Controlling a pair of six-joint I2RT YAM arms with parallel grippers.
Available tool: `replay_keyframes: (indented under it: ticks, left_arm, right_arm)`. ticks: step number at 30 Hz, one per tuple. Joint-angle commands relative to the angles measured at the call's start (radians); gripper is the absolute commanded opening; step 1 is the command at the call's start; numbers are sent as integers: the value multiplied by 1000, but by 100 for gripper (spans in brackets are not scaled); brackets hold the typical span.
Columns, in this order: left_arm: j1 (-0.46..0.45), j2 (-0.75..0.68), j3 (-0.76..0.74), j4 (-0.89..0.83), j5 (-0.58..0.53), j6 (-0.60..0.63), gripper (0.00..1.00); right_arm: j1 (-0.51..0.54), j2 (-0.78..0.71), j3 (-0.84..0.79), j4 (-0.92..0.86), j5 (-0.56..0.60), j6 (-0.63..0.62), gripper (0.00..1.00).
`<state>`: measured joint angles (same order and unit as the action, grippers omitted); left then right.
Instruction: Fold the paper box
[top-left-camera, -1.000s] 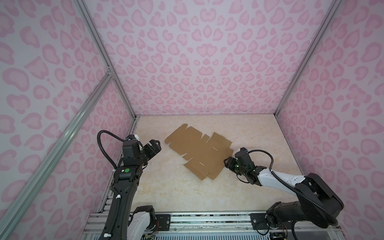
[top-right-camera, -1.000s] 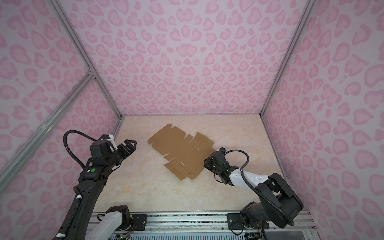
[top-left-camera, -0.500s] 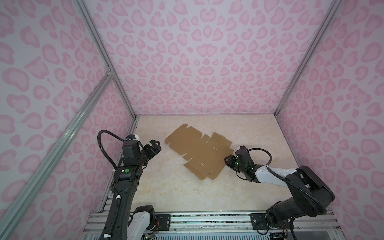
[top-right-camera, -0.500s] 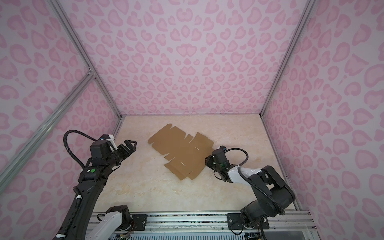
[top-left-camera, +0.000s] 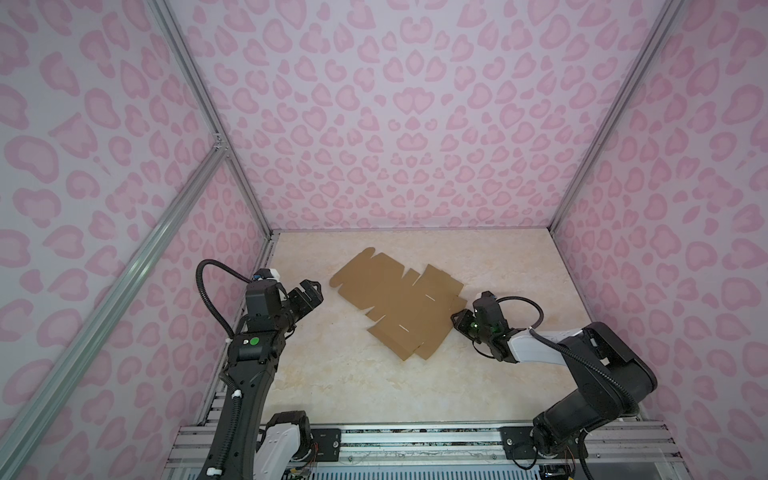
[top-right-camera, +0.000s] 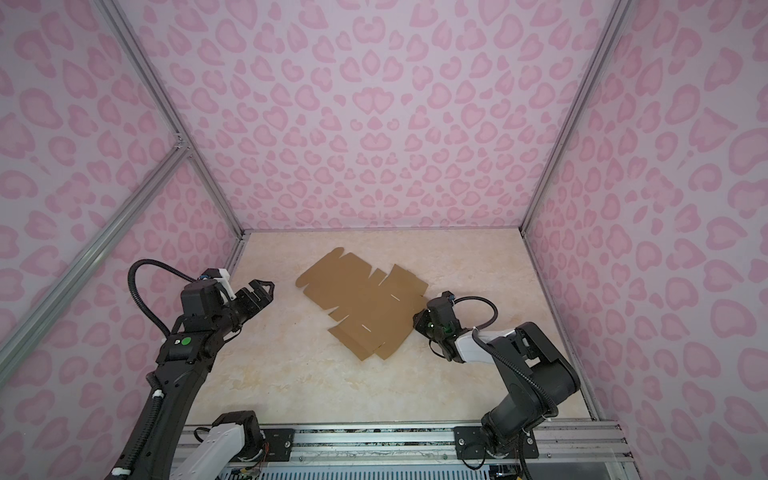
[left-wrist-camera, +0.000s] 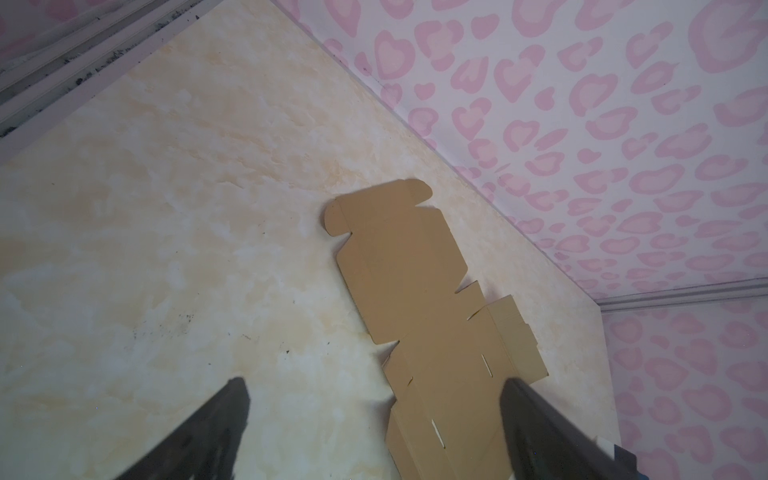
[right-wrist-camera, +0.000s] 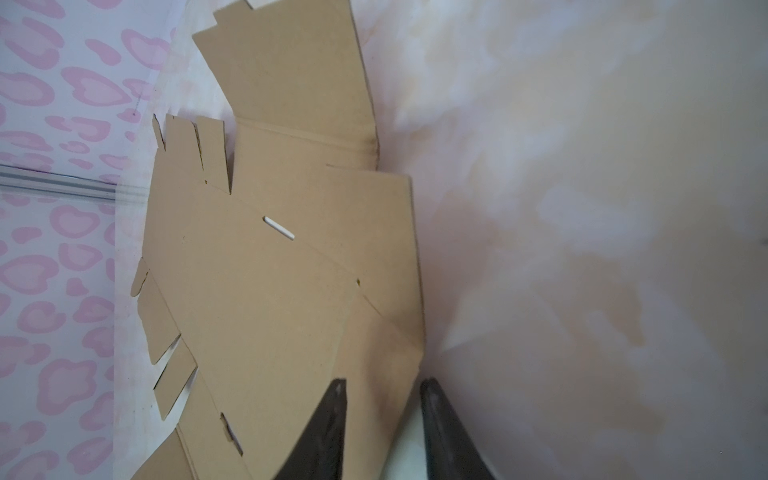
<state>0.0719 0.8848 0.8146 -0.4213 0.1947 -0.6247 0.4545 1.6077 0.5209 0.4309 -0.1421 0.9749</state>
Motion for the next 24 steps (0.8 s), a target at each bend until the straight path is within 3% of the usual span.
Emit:
replay_keyframes:
  ticks: [1, 24]
  left_arm:
    - [1, -2, 14, -4, 3, 15, 97]
    - [-2, 3, 16, -9, 17, 23, 97]
  right_arm:
    - [-12, 28, -14, 83, -19, -19, 31]
    - [-31, 115, -51, 376, -111, -87, 17]
